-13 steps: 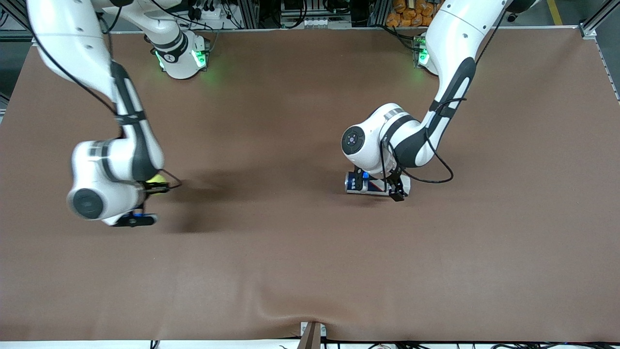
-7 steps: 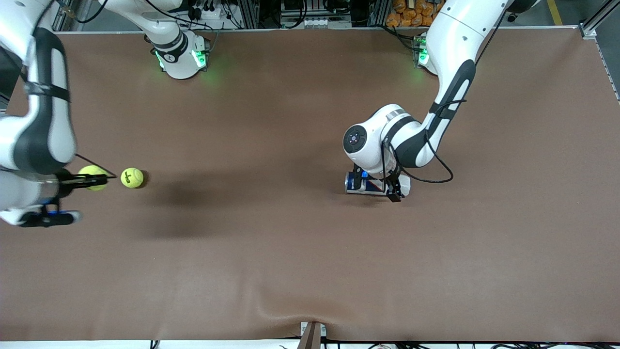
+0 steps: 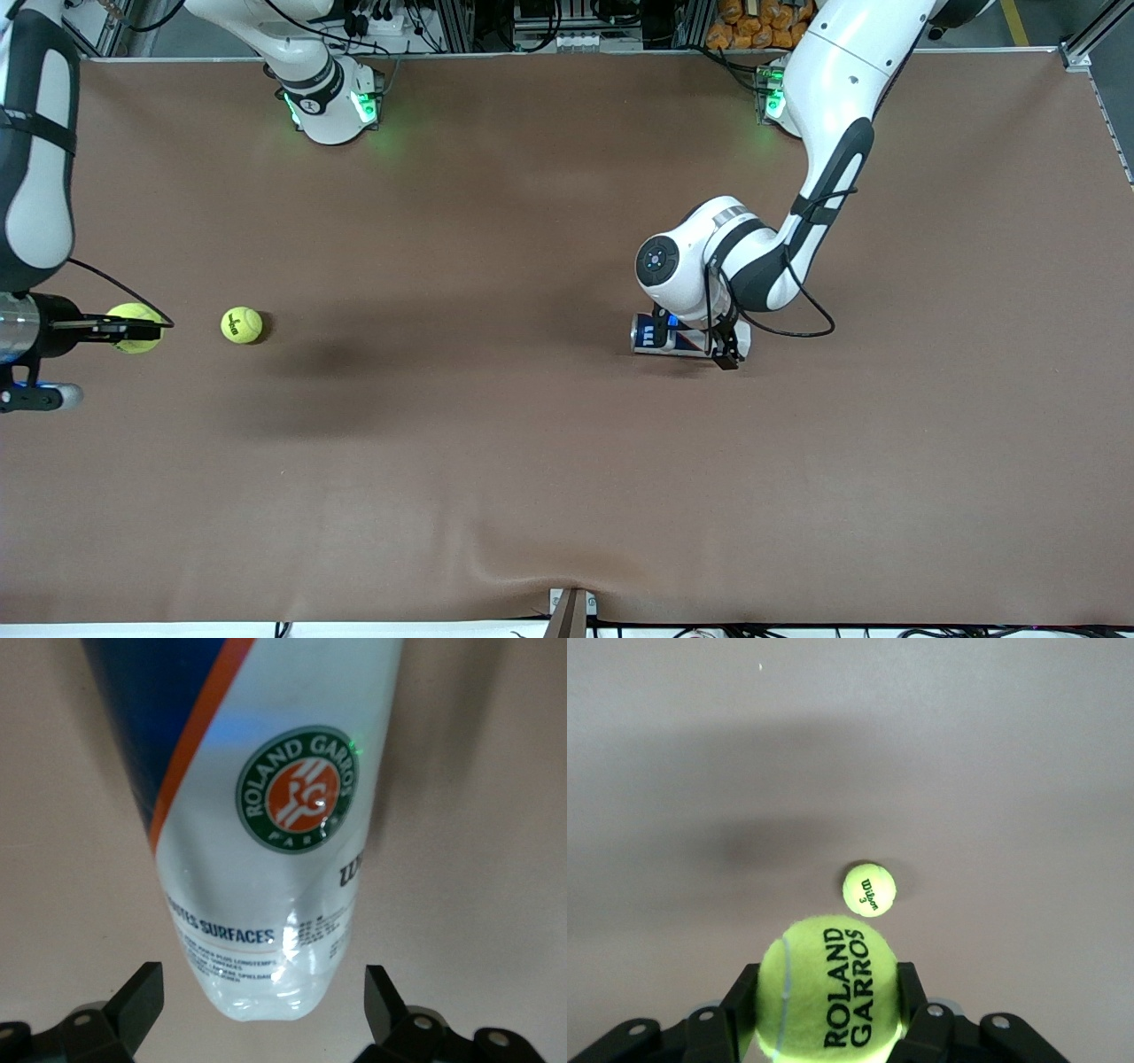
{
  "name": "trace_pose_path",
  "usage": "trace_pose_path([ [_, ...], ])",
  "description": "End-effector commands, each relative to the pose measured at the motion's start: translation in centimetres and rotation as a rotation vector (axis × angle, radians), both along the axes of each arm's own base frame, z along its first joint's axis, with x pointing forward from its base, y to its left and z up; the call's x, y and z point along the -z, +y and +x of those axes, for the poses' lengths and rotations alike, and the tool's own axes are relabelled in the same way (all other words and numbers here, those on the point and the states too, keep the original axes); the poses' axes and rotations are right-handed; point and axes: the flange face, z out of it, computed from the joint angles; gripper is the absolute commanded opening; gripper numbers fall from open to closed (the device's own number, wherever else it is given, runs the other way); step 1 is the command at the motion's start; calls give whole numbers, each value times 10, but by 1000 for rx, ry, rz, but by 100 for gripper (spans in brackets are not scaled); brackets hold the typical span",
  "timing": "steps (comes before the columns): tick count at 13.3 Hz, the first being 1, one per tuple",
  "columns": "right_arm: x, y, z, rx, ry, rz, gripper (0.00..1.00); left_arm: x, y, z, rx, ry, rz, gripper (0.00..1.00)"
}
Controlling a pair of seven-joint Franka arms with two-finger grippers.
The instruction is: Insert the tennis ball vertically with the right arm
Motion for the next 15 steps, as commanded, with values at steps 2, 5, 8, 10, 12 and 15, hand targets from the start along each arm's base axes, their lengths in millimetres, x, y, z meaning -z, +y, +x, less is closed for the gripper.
trace_pose_path([
  [2, -12, -15, -3, 72, -25, 52, 0, 5, -1, -5, -24, -17, 21, 100],
  [5, -12, -13, -3, 71, -27, 53, 0, 11, -2, -8, -42, -20, 31, 100],
  [8, -12, -13, -3, 69, -27, 54, 0, 15, -4, -10, -40, -15, 35, 100],
  [10, -12, -13, -3, 69, -27, 54, 0, 18, -5, -12, -35, -13, 37, 100],
  [12, -12, -13, -3, 69, -27, 54, 0, 21, -5, -11, -33, -9, 39, 100],
  [15, -12, -14, -3, 69, -26, 52, 0, 28, -8, -11, -16, -10, 49, 100],
])
